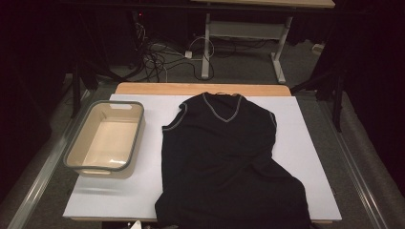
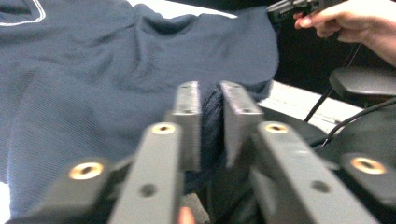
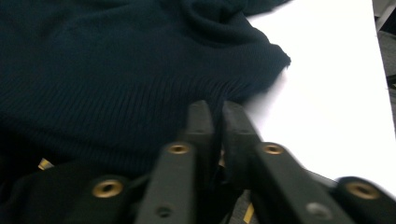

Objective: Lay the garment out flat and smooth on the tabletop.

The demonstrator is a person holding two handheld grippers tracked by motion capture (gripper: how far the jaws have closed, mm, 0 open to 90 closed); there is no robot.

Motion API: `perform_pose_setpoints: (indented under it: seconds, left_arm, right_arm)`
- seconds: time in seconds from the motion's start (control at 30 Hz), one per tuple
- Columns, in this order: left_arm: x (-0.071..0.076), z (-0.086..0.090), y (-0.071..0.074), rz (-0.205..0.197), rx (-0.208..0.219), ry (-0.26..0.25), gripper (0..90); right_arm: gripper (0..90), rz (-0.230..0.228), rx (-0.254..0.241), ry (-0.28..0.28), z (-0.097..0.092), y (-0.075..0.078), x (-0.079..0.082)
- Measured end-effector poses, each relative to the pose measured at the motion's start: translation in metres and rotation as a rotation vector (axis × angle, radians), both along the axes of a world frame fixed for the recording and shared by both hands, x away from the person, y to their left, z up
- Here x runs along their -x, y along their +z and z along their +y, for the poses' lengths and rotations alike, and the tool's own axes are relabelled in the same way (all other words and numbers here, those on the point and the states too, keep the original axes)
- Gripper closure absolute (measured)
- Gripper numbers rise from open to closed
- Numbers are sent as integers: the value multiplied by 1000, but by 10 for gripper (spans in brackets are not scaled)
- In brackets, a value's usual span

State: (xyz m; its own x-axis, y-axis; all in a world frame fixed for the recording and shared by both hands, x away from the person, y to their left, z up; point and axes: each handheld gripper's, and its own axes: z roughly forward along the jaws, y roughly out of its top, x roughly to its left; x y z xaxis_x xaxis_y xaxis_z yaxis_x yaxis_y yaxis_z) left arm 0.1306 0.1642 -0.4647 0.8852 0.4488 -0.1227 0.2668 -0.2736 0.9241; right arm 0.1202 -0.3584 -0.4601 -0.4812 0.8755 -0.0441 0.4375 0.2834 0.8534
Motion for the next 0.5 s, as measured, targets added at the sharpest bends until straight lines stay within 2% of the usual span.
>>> perform_pose_setpoints:
  seconds: [0.13,0.23,0.3,0.4,0.47,0.5]
  left_arm:
    - [-10,6,-2,20,16,51,533]
    - [-24,12,-6,25,6,102,476]
    - [-39,18,-12,35,-22,143,466]
    - [-67,25,-25,82,-70,207,454]
    - [-87,26,-35,150,-95,244,427]
    - [-97,25,-39,174,-120,264,402]
  right_arm:
    - [696,-3,-22,-4,2,2,-7]
    - [636,5,-20,-2,7,1,-19]
    - [600,21,-18,0,9,-2,-31]
    - [556,45,-11,2,14,-7,-53]
    - [511,41,4,-12,15,-9,-69]
    - [495,45,1,-25,16,-9,-78]
